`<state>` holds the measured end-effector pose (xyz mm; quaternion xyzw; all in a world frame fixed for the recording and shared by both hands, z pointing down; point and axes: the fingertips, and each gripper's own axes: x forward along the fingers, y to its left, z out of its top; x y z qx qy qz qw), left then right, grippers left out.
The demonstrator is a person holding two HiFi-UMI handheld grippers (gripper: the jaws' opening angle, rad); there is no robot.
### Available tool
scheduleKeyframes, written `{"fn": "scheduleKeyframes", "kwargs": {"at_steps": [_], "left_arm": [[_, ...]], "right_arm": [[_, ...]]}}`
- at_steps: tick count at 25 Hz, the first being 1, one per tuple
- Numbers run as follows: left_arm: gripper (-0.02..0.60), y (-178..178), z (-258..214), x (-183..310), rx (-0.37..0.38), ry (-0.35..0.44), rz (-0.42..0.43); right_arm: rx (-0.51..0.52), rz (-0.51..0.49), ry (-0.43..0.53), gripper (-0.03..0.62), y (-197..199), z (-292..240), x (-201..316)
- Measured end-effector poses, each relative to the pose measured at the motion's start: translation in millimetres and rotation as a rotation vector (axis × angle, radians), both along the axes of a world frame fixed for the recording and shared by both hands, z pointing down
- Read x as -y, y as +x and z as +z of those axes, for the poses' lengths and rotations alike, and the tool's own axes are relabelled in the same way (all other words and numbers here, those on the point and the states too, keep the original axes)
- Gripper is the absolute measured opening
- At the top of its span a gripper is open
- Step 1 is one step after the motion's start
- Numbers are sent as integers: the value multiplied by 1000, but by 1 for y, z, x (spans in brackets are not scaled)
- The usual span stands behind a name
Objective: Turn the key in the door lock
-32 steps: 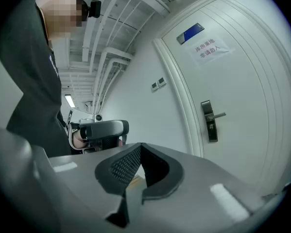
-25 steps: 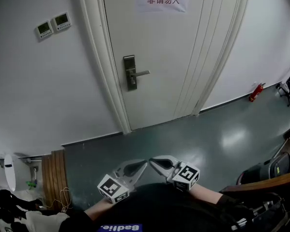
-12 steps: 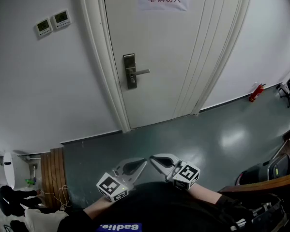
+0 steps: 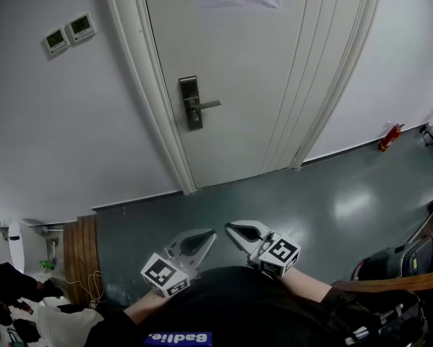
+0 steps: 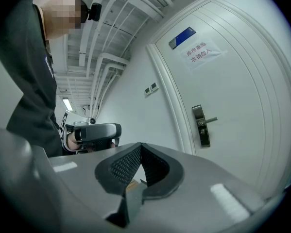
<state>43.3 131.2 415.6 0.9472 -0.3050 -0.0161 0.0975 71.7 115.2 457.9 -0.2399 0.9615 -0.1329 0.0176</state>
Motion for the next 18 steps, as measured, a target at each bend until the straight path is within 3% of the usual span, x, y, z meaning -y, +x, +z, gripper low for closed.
{"fn": "scheduleKeyframes", "kwargs": {"at_steps": [8, 18], "left_arm": [[-8, -1, 8, 40, 0, -12, -55], [-8, -71, 11, 161, -20, 32, -12]], "right_arm": [[-11, -6, -35, 3, 5, 17, 45], [-44, 77, -49, 3, -57, 28, 175]]}}
